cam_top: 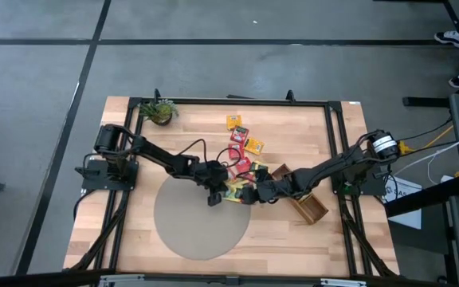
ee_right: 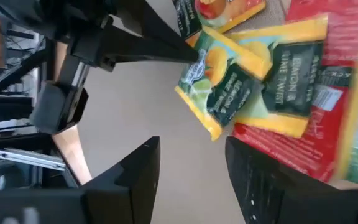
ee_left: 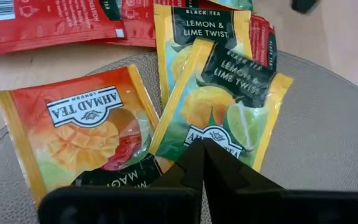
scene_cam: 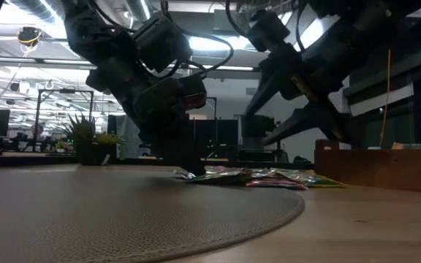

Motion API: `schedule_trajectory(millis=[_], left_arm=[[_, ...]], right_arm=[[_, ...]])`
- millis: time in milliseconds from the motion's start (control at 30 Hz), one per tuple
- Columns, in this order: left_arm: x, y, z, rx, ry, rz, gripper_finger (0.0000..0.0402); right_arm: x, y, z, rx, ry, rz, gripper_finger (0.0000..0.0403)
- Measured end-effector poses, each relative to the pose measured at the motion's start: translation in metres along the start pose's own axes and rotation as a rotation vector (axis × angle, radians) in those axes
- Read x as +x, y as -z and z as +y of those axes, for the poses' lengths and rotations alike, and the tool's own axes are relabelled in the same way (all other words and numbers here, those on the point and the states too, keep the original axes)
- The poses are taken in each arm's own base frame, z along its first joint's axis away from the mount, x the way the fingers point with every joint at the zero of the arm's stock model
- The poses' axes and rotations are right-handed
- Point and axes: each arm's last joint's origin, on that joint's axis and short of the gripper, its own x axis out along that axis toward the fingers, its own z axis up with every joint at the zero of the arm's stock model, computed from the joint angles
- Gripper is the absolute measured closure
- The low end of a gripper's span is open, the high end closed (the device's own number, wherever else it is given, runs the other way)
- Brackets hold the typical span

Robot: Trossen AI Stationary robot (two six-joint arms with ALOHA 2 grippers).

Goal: Pick & Place Tea
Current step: Put the yellow tea bag into the bottom section of the wooden organizer

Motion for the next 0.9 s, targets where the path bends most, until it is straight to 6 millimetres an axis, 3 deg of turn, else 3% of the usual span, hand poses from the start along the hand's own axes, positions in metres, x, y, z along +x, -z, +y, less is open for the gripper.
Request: schedule_trajectory(millis=[333,900], left_arm=[[-0.017,-0.009,-0.004,0.059,-0.023,-0.036,0.0400],[-0.007,0.002,-0.003,0.059,-0.010,0.048,0.0400]], right_arm=[[0.018,0.005,-0.010,0.015,0.011,0.029,0.0221],[0.025,0.006,-0.012,0.042,0.011,0.027,0.0221]])
